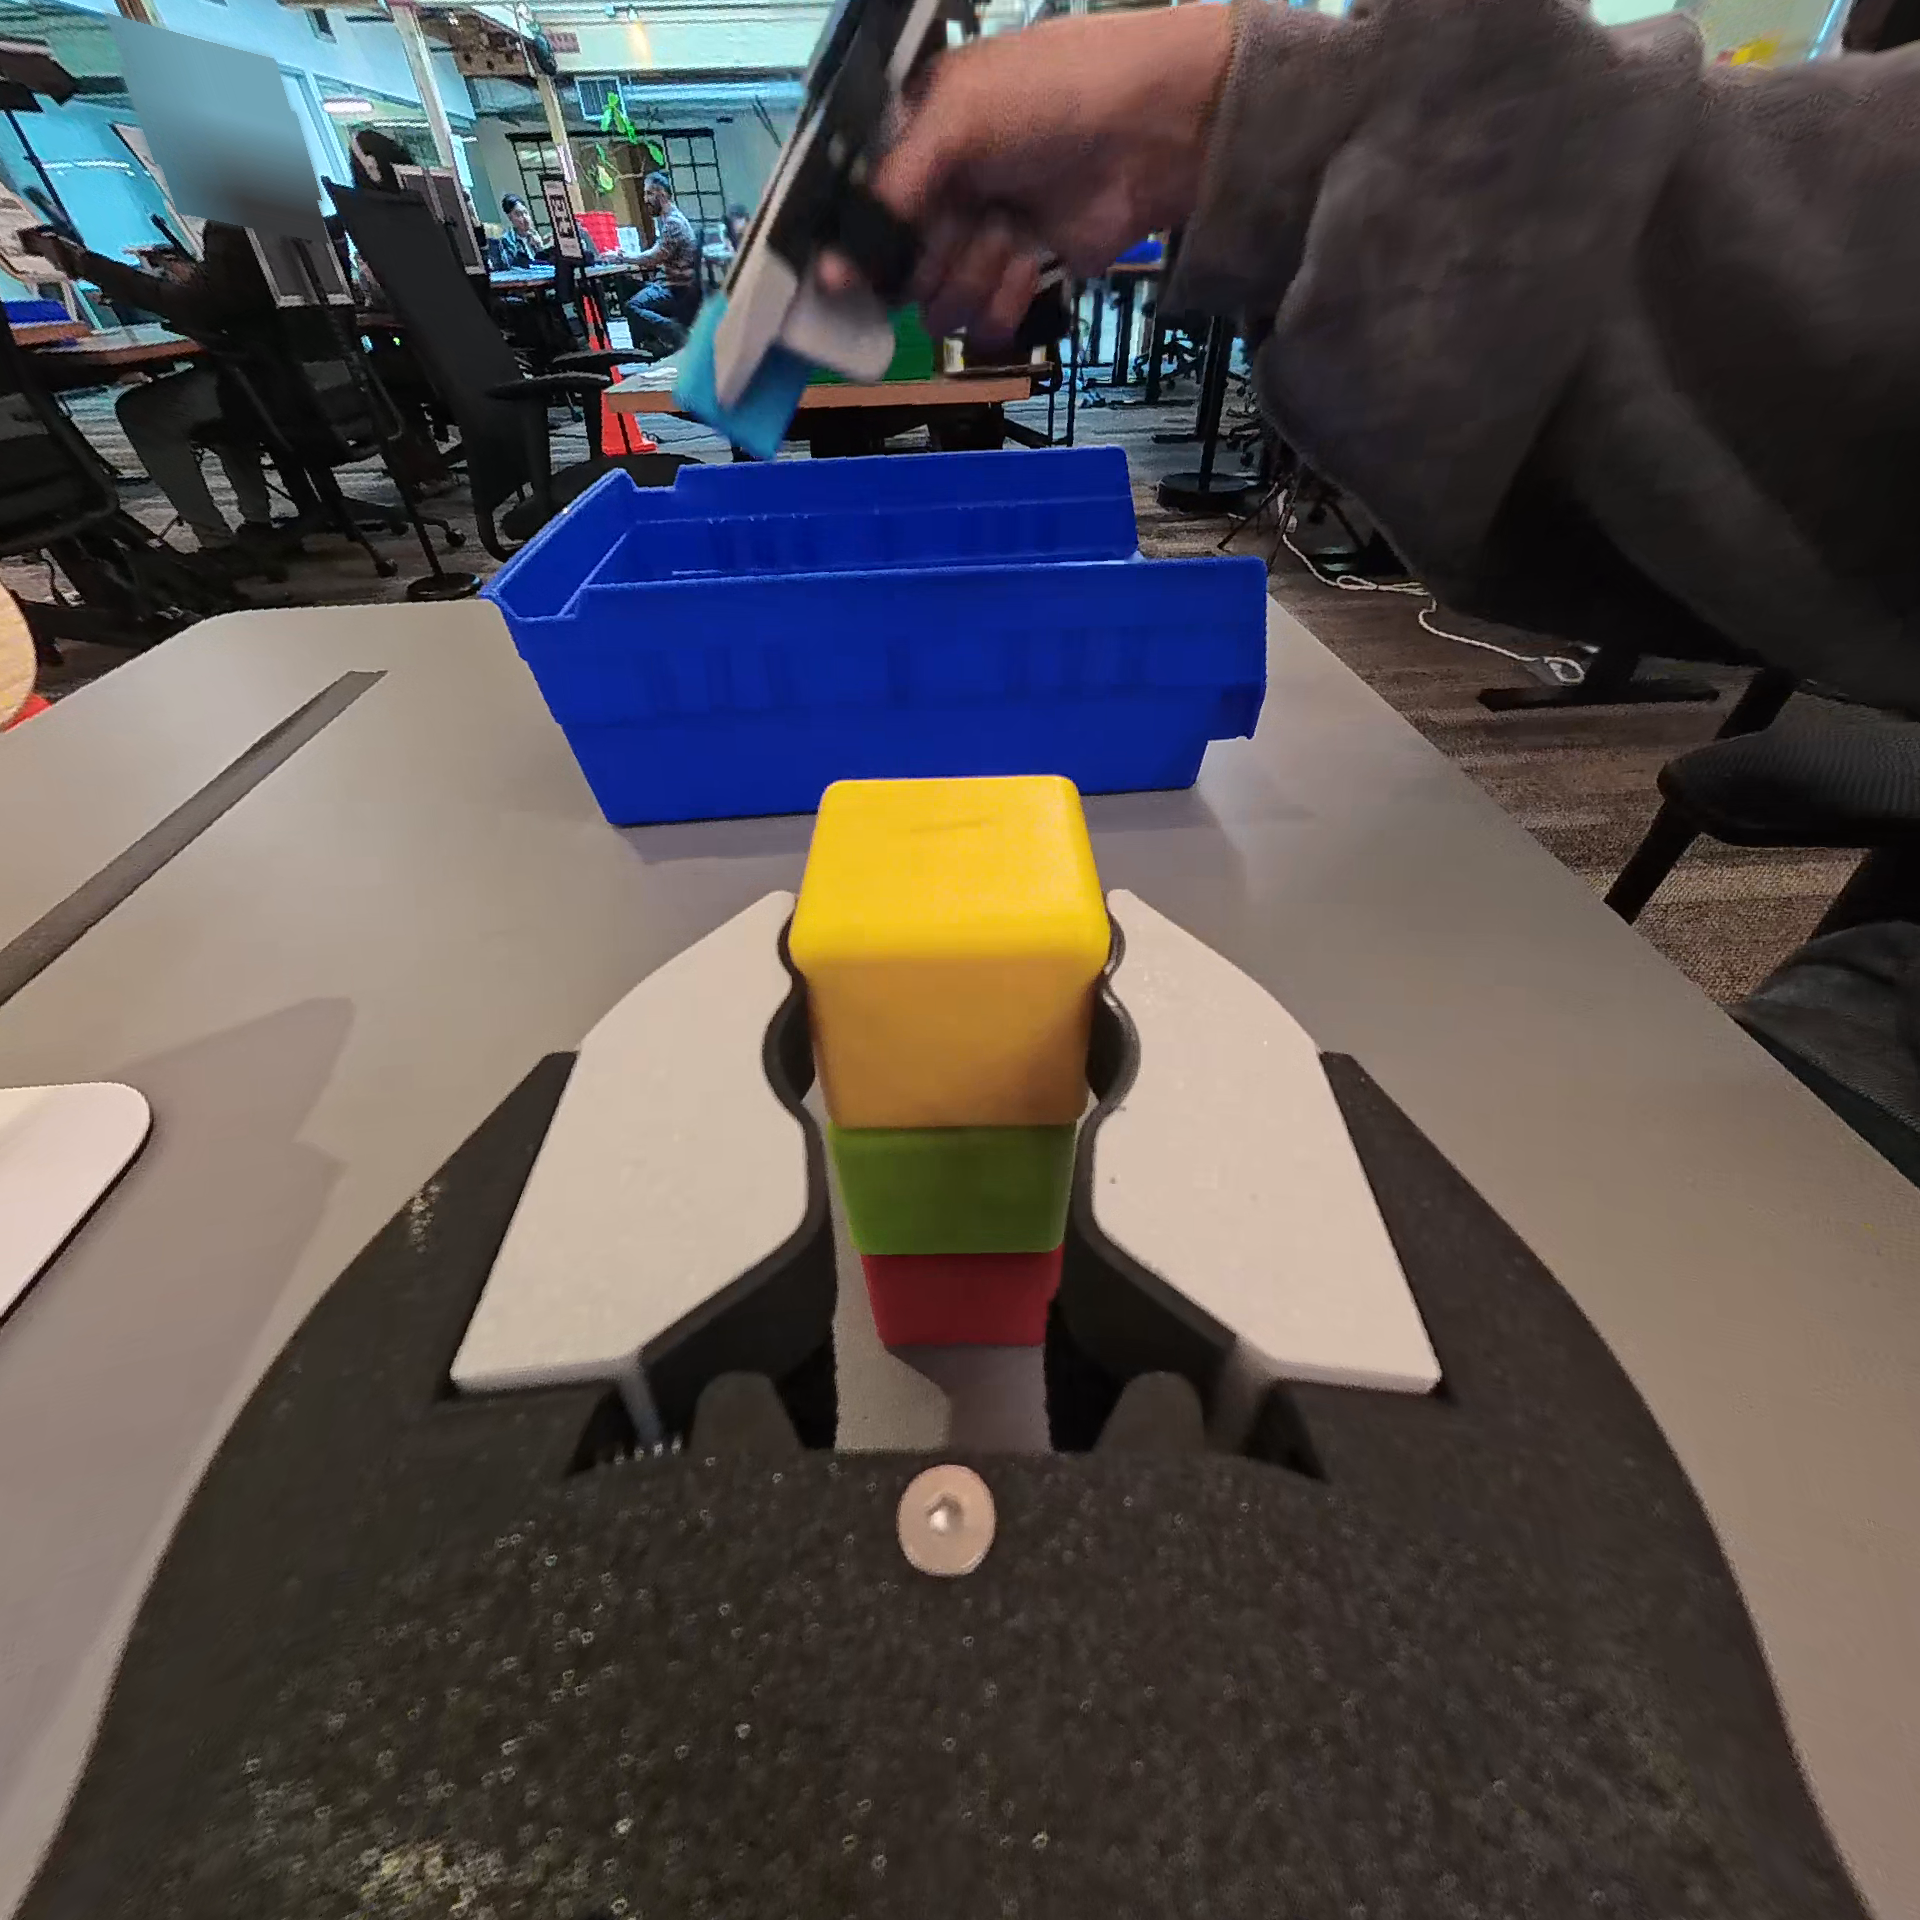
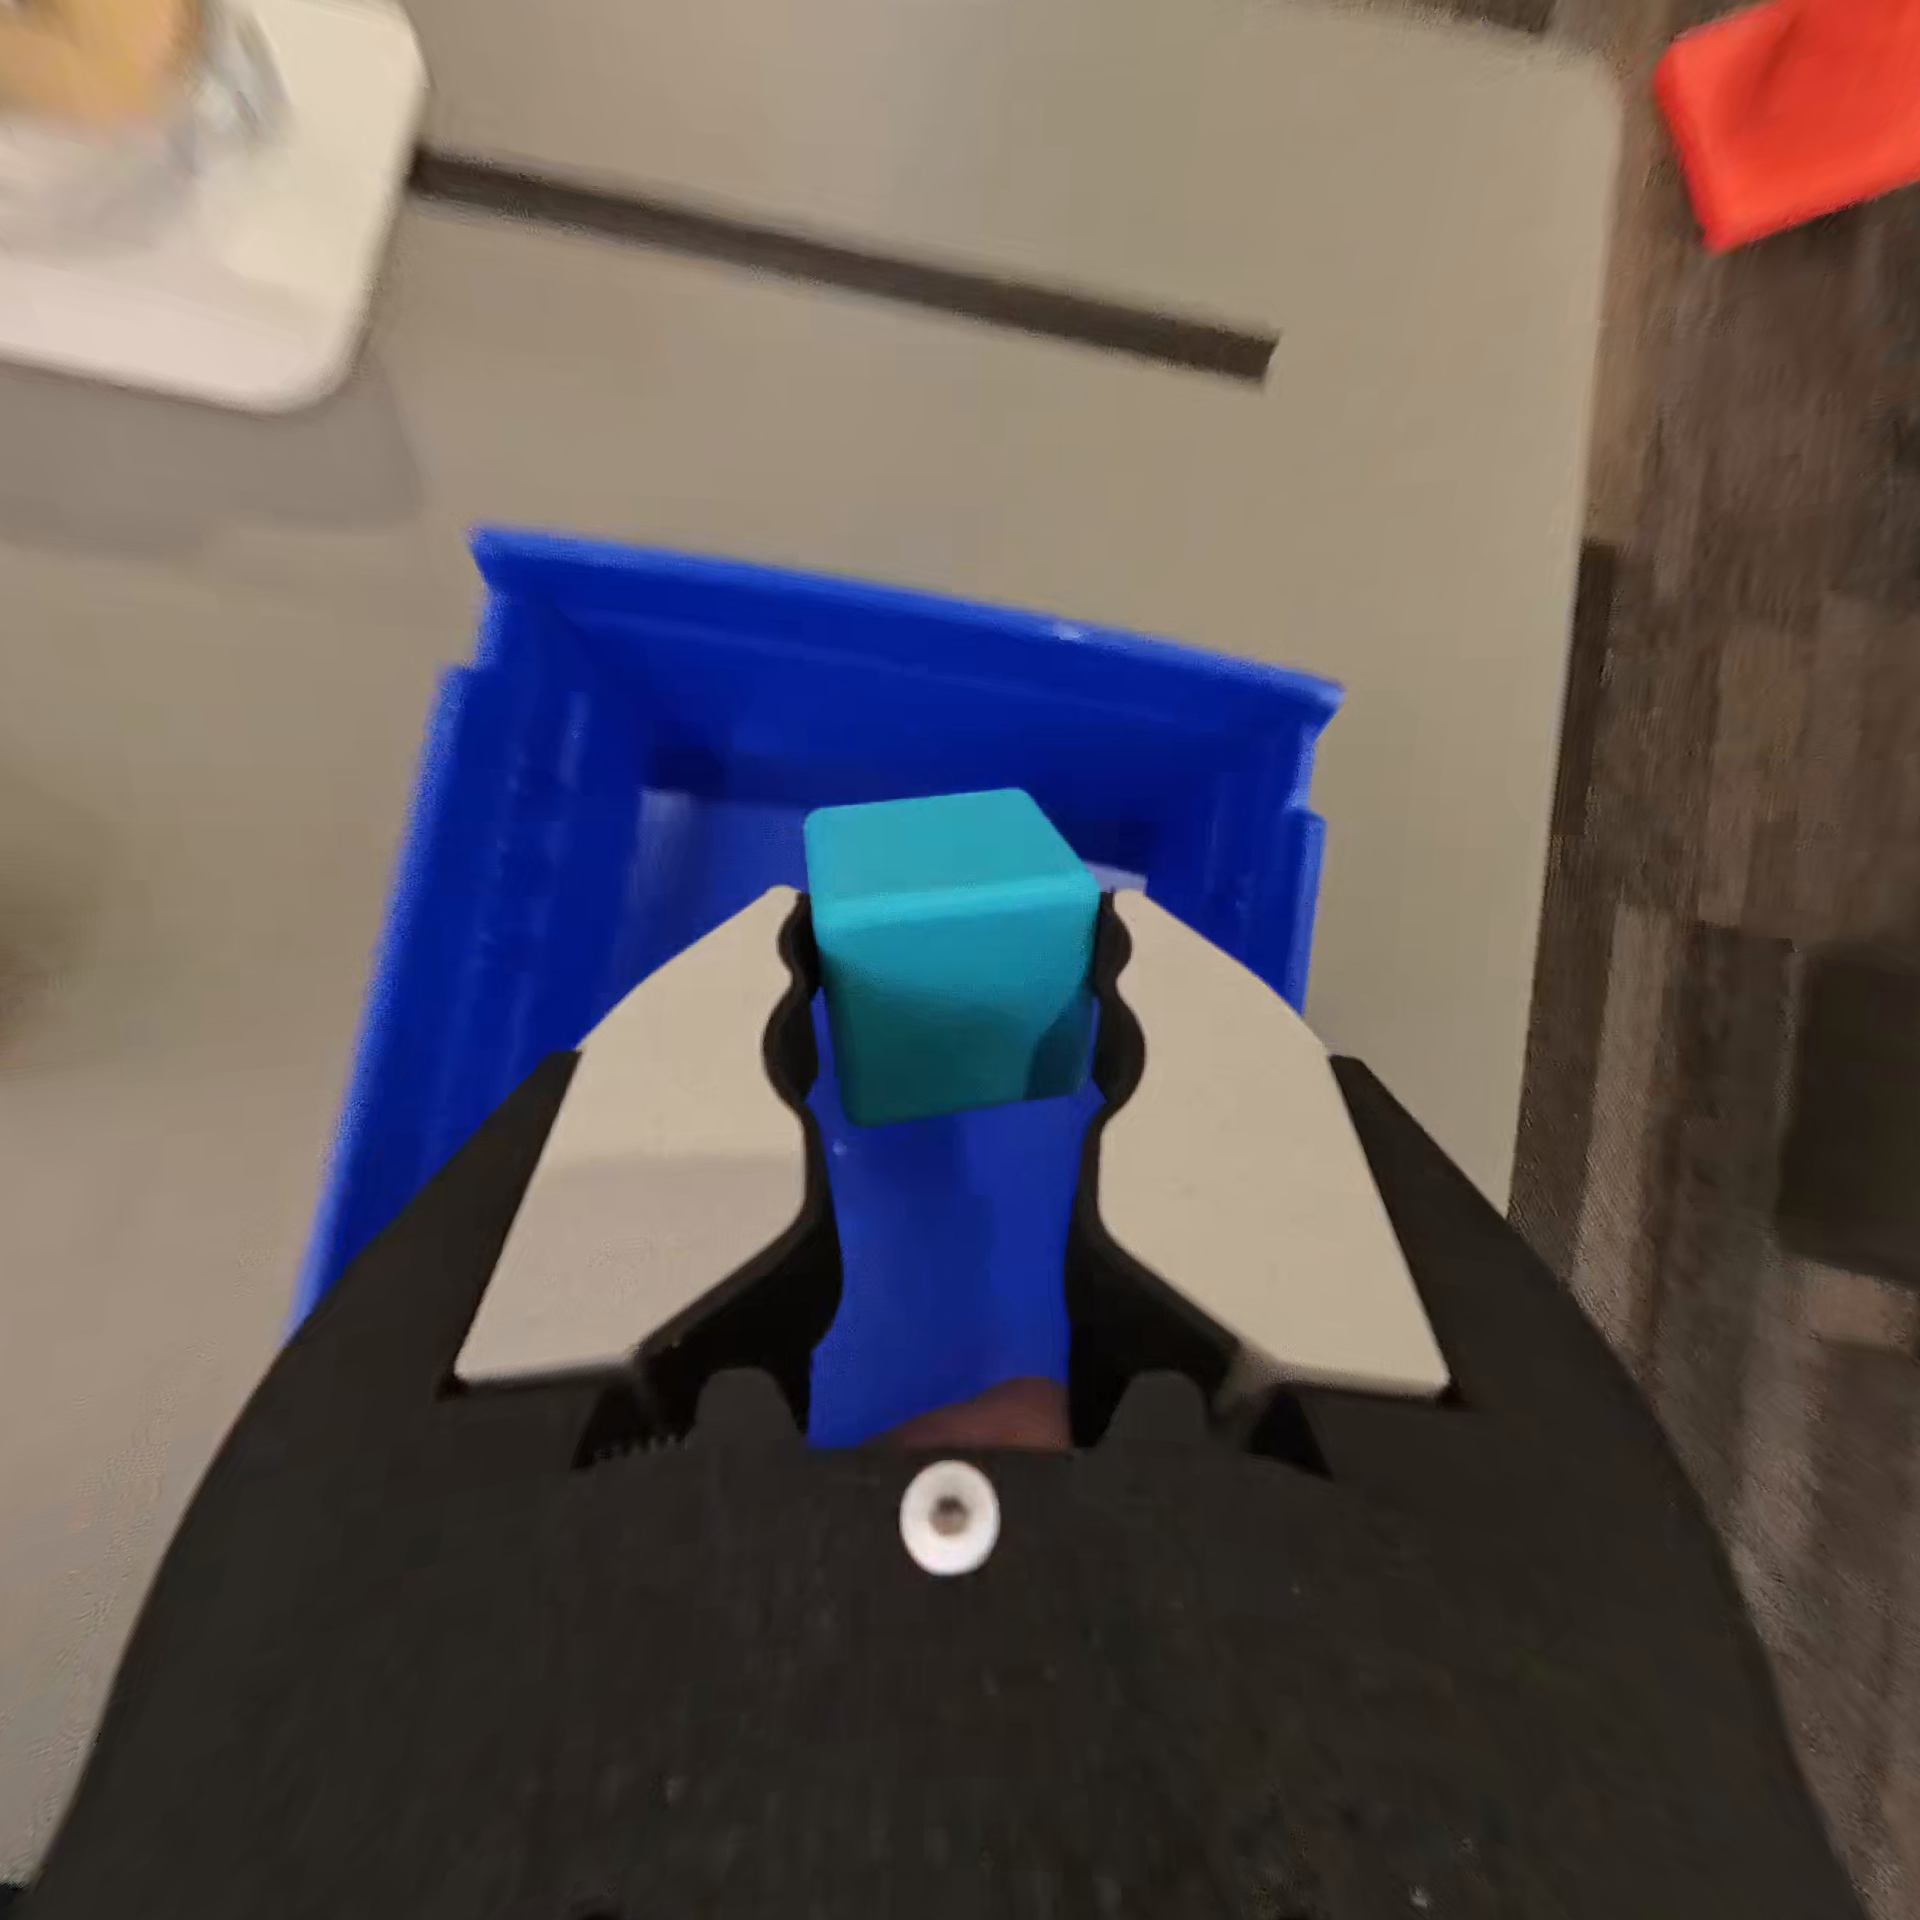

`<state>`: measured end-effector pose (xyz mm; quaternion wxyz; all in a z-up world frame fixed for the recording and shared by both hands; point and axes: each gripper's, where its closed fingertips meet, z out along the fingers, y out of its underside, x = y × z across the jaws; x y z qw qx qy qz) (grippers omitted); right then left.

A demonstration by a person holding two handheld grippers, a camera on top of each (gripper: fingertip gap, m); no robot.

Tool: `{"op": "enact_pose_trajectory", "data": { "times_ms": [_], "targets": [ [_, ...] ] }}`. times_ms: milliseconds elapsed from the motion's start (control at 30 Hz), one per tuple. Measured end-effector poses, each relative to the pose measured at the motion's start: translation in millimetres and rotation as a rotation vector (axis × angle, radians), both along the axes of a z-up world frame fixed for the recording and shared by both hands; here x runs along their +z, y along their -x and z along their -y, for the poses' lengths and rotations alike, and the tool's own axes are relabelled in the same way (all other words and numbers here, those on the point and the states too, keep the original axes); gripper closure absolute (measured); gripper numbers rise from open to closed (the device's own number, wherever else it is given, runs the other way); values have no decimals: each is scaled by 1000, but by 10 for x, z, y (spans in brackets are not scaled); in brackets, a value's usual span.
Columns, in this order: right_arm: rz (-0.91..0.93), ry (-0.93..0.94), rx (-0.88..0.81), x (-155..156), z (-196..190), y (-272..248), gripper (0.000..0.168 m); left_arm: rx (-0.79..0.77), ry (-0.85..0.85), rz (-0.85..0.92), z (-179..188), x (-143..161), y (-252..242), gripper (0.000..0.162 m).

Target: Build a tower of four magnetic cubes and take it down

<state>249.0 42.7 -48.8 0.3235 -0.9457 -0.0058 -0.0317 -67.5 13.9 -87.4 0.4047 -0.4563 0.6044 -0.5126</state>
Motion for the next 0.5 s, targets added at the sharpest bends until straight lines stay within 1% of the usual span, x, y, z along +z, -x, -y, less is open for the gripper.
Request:
{"op": "enact_pose_trajectory", "data": {
  "times_ms": [133, 200, 300, 400, 500],
  "targets": [
    [43, 226, -39, -526, -115, -149, 117, 1, 4, 4, 2, 1, -2, 112],
    [47, 300, -53, -733, -178, -177, 117, 0, 5, 4, 5, 1, -3, 112],
    [113, 410, -65, -1014, -222, -240, 117, -1, 7, 4, 6, 1, -4, 112],
    [155, 487, -77, -1192, -249, -303, 117, -1, 9, 3, 6, -1, -5, 112],
    [142, 508, -79, -1241, -280, -308, 117, -4, 7, 1, 10, -2, -8, 112]
  ]
}}
